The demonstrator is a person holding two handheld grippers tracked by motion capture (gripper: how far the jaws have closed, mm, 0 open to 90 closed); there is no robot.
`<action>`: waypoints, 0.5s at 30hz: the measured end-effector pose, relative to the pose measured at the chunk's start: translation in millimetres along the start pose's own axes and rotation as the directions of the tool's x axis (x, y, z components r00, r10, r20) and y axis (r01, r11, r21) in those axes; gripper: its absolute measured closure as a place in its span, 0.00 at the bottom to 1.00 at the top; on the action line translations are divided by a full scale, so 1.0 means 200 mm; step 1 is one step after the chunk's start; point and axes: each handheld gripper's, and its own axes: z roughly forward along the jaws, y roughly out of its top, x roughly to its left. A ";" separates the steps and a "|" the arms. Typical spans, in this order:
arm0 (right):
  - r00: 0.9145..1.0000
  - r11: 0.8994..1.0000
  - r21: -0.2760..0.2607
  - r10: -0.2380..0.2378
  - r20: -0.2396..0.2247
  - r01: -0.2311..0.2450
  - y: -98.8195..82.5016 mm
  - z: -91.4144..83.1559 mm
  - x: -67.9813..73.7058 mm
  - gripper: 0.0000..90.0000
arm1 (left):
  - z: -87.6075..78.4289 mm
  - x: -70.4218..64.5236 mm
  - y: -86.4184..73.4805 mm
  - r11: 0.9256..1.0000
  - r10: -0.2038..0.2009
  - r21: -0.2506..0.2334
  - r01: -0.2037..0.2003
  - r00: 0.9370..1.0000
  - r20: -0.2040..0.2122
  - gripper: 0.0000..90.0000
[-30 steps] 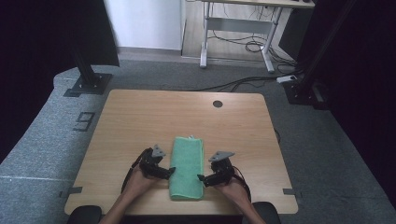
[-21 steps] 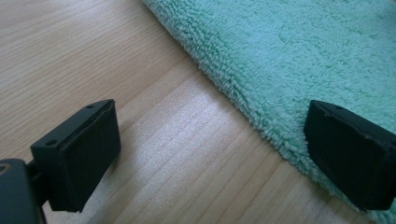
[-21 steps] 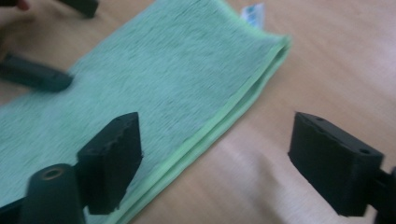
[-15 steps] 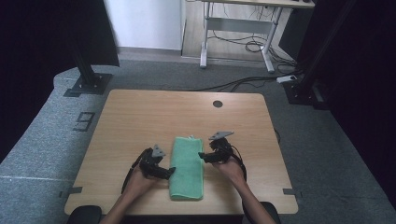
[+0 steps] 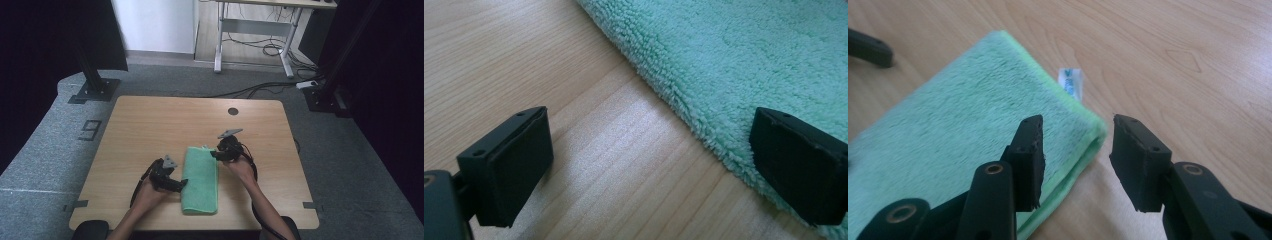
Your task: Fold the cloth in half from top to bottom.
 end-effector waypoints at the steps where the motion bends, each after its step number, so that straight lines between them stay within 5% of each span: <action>1: 1.000 1.000 0.005 0.005 0.002 -0.005 0.01 0.01 0.00 0.63 | 0.00 0.00 0.00 1.000 0.000 0.000 0.000 1.000 0.000 0.05; 15: 1.000 0.998 0.063 0.027 -0.015 -0.026 -0.02 0.15 -0.08 0.75 | 0.00 0.00 0.00 1.000 -0.001 0.000 0.001 1.000 0.000 0.05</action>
